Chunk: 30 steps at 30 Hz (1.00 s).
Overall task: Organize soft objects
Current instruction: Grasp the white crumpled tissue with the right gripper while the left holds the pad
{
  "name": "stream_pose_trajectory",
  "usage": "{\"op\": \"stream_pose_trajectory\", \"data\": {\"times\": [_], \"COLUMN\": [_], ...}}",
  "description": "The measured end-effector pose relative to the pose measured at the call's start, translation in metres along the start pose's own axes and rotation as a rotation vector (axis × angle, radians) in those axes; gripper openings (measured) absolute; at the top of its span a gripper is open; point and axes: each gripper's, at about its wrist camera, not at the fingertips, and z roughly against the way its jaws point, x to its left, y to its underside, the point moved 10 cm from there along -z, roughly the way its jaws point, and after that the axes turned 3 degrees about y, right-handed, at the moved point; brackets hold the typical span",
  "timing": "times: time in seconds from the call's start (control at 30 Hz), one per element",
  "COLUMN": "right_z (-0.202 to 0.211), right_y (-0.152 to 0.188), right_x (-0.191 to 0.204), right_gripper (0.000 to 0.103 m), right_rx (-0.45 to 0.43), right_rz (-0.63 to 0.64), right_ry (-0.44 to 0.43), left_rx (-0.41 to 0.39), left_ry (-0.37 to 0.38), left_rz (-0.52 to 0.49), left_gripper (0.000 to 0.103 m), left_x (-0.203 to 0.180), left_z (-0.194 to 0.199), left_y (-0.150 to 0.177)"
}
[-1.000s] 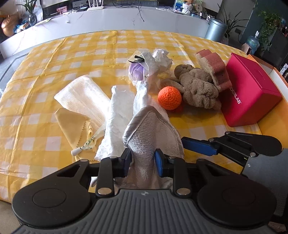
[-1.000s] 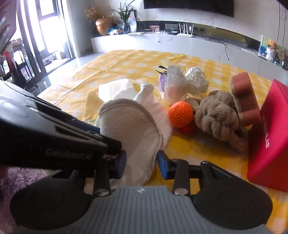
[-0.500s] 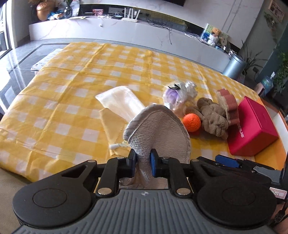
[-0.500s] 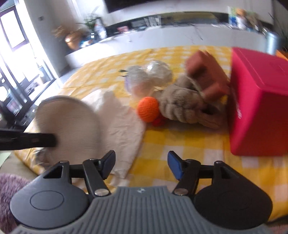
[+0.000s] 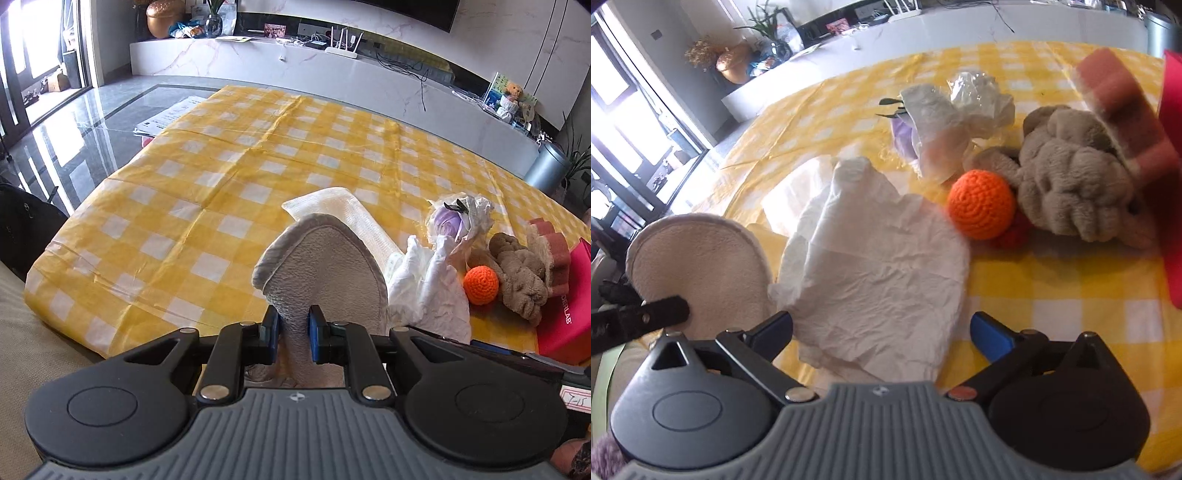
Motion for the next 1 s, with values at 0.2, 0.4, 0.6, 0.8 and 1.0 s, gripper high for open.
{"op": "stream_pose_trajectory", "data": {"times": [0.2, 0.4, 0.6, 0.8, 1.0], "right_z": [-0.009, -0.005, 0.016, 0.059, 0.093], "right_y": [-0.001, 0.002, 0.006, 0.01, 0.026], "right_x": [0.013, 0.017, 0.005, -0.018, -0.057], "right_gripper": [0.092, 0.034, 0.006, 0.006, 0.007], "right_rx": [-0.031, -0.061, -0.048, -0.084, -0.059], "right_rz": [0.094, 0.221, 0.201, 0.206, 0.279], "right_ry": [0.092, 0.135, 0.106, 0.133, 0.237], "left_rx": [0.009, 0.008, -0.013, -0.04, -0.06], "left_ry": [0.012, 0.018, 0.035, 0.048, 0.079], "left_rz": [0.017, 0.013, 0.011, 0.013, -0.027], "left_gripper": [0.018, 0.018, 0.018, 0.018, 0.018], "left_x": [0.002, -0.001, -0.01, -0.02, -0.043], "left_z": [-0.002, 0.002, 0.018, 0.038, 0.057], "left_y": [0.003, 0.005, 0.007, 0.008, 0.009]}}
